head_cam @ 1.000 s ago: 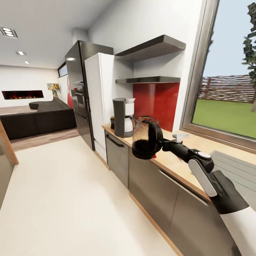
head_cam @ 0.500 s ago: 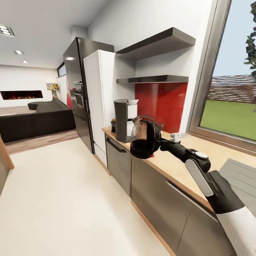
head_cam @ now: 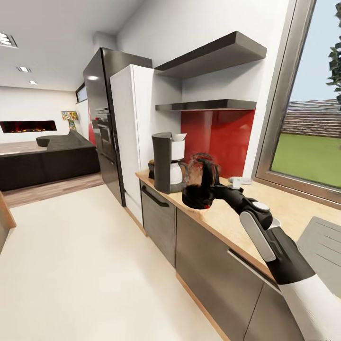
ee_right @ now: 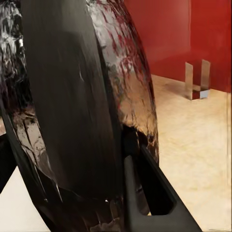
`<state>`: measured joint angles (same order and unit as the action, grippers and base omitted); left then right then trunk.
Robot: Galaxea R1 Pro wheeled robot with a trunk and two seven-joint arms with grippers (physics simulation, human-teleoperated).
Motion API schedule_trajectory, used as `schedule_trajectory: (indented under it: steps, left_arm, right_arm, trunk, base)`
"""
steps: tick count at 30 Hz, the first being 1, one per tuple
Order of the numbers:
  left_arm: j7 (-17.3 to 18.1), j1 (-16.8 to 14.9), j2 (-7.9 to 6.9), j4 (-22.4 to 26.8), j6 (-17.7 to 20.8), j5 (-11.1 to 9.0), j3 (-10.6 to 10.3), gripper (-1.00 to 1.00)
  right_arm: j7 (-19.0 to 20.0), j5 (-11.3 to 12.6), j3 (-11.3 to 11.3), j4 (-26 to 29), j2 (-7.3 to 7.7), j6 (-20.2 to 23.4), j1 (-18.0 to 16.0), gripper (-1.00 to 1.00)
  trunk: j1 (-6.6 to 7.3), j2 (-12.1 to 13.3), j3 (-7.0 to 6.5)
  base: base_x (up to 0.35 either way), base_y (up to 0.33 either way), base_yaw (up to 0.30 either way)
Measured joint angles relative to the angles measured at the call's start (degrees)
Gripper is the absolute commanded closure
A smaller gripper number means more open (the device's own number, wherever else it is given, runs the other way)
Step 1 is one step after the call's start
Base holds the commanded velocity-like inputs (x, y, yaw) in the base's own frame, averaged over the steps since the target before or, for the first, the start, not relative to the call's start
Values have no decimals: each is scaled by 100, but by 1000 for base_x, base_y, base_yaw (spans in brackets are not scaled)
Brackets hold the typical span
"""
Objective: Set up a coffee station on the kitchen countertop: keep the coffee maker on the countertop, move the bottle of coffee from the kitchen shelf to the counter next to the coffee maker, place a paper coffee filter on top of the coffee maker, put the saucer next to the coffee maker with the coffee cup on the saucer, and place the electric kettle next to the coffee maker.
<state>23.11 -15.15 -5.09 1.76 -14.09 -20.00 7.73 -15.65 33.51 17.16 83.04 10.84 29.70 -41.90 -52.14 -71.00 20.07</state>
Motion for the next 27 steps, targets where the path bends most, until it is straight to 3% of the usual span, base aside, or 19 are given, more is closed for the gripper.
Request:
schedule_trajectory:
  steps: [9,22,27]
  left_arm:
    - [0,0,-9,4,-1,0,4,-100]
    - [0,0,-17,9,0,0,8,-100]
    - [0,0,-18,9,0,0,9,-100]
  right_arm:
    - [-854,1,0,2,-233,-4,-45,100]
    - [-911,19,1,-29,-255,3,-98,100]
    - [-1281,-7,-3,-34,-255,24,-114,100]
  trunk:
    - [3,0,-1]
    - [2,0,0]
    - [0,0,0]
  base:
    - [72,19,0]
    - [154,22,0]
    - [45,0,0]
